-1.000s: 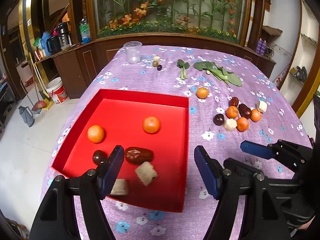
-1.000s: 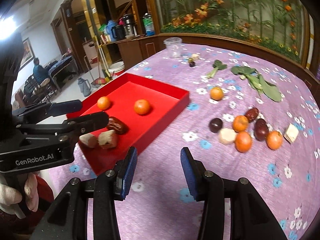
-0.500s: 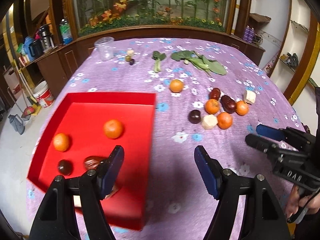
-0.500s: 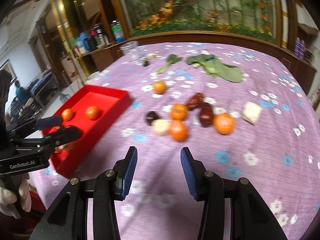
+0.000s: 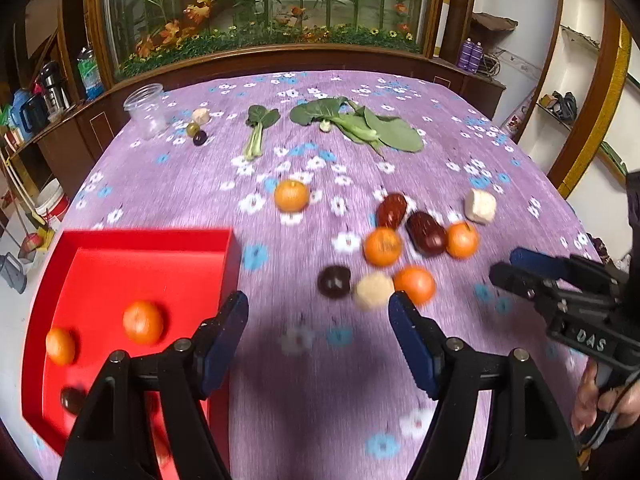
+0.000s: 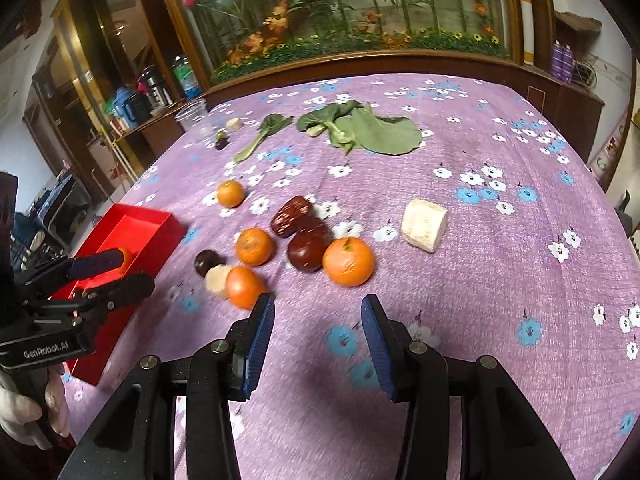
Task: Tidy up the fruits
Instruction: 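Move both tools back over the remaining fruit, then grasp a mandarin with the right tool while the left tool grasps another mandarin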
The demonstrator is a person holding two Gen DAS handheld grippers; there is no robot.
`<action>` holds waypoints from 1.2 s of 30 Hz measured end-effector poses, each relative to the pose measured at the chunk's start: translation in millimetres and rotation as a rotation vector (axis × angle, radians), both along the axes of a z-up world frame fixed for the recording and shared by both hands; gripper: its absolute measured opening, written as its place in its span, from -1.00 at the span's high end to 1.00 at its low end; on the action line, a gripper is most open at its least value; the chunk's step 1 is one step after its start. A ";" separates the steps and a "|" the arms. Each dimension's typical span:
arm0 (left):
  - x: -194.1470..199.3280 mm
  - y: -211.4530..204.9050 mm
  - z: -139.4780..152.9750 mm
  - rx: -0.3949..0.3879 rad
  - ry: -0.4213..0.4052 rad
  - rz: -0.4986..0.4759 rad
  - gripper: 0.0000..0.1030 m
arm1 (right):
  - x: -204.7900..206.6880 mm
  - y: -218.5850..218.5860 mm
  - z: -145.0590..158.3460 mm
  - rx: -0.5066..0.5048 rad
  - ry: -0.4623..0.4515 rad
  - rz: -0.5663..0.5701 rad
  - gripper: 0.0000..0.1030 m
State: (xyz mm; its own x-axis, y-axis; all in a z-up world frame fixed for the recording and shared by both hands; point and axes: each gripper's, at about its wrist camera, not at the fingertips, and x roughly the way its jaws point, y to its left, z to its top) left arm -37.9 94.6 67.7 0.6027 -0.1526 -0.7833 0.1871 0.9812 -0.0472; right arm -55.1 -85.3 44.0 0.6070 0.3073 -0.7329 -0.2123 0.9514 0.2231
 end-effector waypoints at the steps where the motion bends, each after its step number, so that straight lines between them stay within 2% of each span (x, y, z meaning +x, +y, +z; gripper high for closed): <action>1: 5.7 -1.4 -0.6 -0.006 0.003 0.000 -0.39 | 3.2 -1.5 -0.8 0.005 0.003 -0.008 0.05; 10: 49.8 -22.5 -17.9 -0.052 0.057 -0.042 -0.39 | 26.0 -7.7 -7.6 0.010 0.016 -0.033 -0.06; 18: 73.9 -43.4 -33.2 -0.012 0.087 -0.114 -0.39 | 39.6 -1.3 -18.9 -0.026 0.028 -0.016 -0.06; 24: 80.8 -53.3 -50.6 -0.005 0.140 -0.172 -0.38 | 47.5 2.6 -25.0 -0.044 0.033 -0.005 -0.06; 27: 81.2 -55.8 -52.4 -0.014 0.137 -0.185 -0.38 | 50.3 3.0 -26.7 -0.043 0.033 -0.004 -0.06; 30: 80.7 -55.9 -52.2 -0.018 0.128 -0.187 -0.27 | 52.1 3.9 -27.8 -0.045 0.034 -0.002 -0.06; 33: 79.9 -56.1 -50.5 -0.039 0.124 -0.197 0.19 | 53.7 5.9 -30.8 -0.052 0.038 0.000 -0.06; 34: 79.4 -56.7 -50.2 -0.055 0.127 -0.208 0.39 | 54.6 6.4 -32.6 -0.053 0.043 0.001 -0.06; 36: 77.7 -59.6 -49.8 -0.052 0.121 -0.212 0.41 | 54.8 6.4 -33.3 -0.053 0.039 0.000 -0.06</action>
State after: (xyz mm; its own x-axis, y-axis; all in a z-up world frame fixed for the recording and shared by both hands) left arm 39.8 35.0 17.9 0.4557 -0.3073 -0.8354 0.3780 0.9165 -0.1310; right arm -0.3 -78.9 10.7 0.5775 0.2668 -0.7715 -0.2039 0.9623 0.1802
